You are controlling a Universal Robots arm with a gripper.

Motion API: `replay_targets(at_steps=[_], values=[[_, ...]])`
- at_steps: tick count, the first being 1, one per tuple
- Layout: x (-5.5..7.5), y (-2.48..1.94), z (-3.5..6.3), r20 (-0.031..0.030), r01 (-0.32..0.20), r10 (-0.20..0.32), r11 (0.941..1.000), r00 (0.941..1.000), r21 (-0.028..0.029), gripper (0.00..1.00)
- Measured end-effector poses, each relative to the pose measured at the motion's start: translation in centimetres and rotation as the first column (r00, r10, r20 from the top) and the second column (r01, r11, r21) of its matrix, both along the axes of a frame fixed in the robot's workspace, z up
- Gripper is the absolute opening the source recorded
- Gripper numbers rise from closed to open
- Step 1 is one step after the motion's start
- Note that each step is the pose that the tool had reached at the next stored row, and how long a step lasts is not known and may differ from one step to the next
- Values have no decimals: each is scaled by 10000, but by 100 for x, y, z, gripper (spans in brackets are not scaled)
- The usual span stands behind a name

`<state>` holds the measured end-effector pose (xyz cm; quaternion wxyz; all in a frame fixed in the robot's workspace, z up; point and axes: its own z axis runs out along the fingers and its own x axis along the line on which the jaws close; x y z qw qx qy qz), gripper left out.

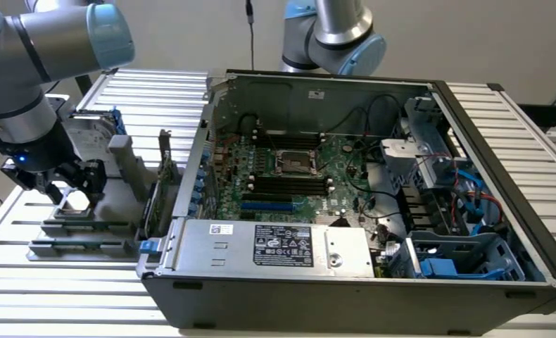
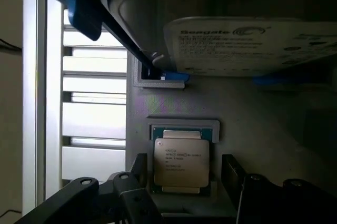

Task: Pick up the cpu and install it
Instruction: 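Pick up the cpu and move it towards the insertion slot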

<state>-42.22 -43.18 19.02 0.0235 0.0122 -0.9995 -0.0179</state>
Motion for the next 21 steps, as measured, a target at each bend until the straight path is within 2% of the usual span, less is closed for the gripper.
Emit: replay_targets(at_steps=[8,10,11,12,13,21], values=[[-14,11,-34,0,64,-64,10000,10000,7,67],[-15,11,-36,-1,69,-69,10000,10000,12,65],[-15,11,-35,-2,70,-70,10000,10000,14,59],[-15,11,-36,-1,71,-71,10000,10000,16,59],[-15,11,-37,1,71,-71,10000,10000,17,54],[-15,11,-37,1,70,-70,10000,10000,18,54]])
